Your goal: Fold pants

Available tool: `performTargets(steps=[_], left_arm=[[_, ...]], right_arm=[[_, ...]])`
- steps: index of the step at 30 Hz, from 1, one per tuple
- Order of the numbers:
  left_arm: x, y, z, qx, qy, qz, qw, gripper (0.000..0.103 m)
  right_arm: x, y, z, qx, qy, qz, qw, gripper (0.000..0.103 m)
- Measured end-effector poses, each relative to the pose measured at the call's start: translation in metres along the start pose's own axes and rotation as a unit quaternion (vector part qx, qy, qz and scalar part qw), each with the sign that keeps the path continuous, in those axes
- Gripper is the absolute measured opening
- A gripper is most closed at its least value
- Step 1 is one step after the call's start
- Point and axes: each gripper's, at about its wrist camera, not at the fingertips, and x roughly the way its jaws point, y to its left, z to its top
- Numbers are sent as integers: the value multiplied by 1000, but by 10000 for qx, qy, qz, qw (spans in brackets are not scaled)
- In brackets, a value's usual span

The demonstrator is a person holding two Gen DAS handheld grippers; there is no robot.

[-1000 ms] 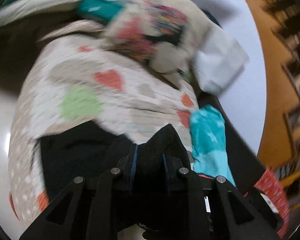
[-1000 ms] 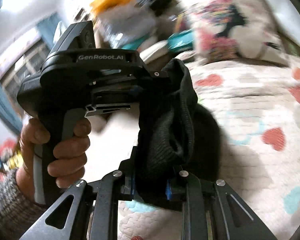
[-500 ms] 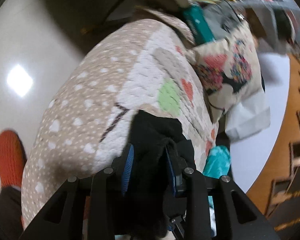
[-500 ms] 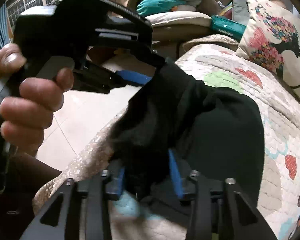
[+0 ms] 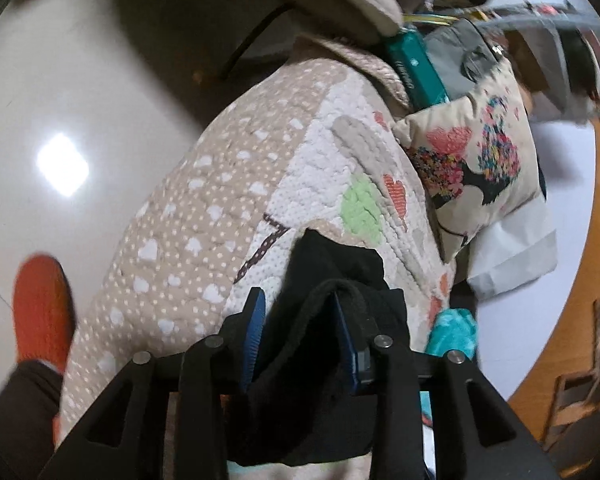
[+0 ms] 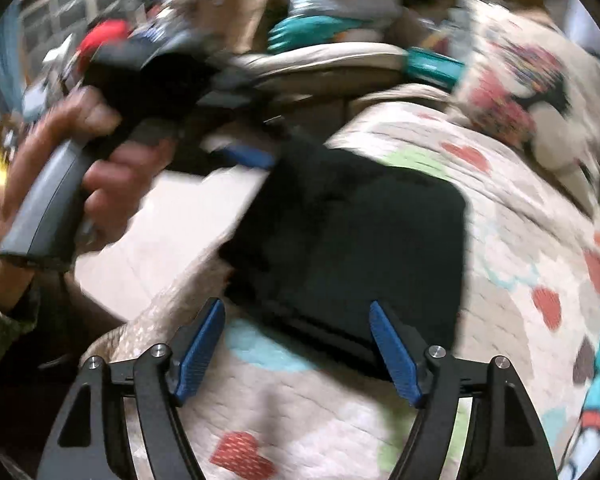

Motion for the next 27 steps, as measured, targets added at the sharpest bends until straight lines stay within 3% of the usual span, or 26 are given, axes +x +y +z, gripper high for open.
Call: performTargets(steps=[6,12,15,19,24,27], left_arm=[[-3,18,5,-642,124,-470,9968,34],[-1,6,1,-325,83,-308,9990,34],[0,4,2,-303,116,-314,9990,34],[-1,14,9,-592,149,-441,9972,35],[-34,36,25,-1116,-503,-684,9901,38],[-41,32,25,-994,-681,-536,9913,38]], right_arm=[[-12,-70,11,1270,-217,-403,9908,79],[23,-87,23,1482,102,-565,9873,78],[40,-92,23,1622,295,-261,9860,42],[41,-95,22,1676,333,-348,9847,40],[46,-111,7,1971,469,-300,9788,41],[45,-120,1,2205,415,-97,9745,45]])
